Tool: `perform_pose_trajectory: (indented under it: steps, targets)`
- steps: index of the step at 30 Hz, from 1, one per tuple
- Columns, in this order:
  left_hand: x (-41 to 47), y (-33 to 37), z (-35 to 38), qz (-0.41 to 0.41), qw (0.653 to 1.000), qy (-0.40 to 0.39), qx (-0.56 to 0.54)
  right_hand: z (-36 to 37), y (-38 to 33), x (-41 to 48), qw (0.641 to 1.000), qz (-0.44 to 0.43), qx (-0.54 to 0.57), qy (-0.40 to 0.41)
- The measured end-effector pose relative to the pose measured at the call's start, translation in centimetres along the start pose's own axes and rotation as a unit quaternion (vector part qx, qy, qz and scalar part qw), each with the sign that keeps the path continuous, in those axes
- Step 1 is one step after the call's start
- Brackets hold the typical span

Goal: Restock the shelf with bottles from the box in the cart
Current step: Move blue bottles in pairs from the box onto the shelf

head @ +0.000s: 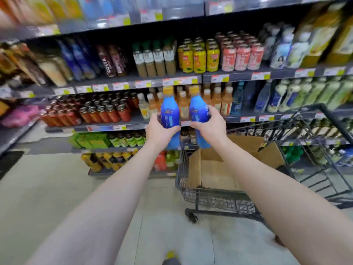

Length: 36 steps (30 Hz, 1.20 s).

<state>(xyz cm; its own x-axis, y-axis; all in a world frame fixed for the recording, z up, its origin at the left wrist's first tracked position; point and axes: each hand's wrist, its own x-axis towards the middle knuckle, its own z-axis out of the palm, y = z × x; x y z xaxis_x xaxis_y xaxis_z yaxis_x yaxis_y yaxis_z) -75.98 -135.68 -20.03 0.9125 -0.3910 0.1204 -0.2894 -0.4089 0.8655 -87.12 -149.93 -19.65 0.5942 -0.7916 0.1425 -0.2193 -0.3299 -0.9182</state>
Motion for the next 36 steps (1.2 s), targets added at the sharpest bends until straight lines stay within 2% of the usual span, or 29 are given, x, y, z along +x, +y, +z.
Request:
perform_pose_trajectory:
  steps: [6, 13, 21, 28, 36]
  targets:
    - [1.8, -1.1, -11.8, 0.023, 0.998, 0.061, 0.011, 6.8, -8.5, -1.0, 0.996, -0.059, 0.028, -0.055]
    - [5.5, -4.8, -26.0, 0.042, 0.994, 0.101, 0.012, 19.7, -18.0, -3.4, 0.985, -0.108, 0.067, -0.114]
    - [12.9, -12.8, -40.3, 0.028, 0.992, 0.122, 0.029, 35.6, -26.2, -4.6, 0.983, -0.108, 0.101, -0.106]
    - [19.2, -17.4, -46.5, 0.013, 0.992, 0.121, -0.014, 44.4, -30.4, -2.8, 0.985, -0.088, 0.086, -0.12]
    - [26.8, -21.2, -48.6, 0.003, 0.994, 0.113, -0.008, 53.0, -31.4, 3.6, 0.989, -0.064, 0.062, -0.12]
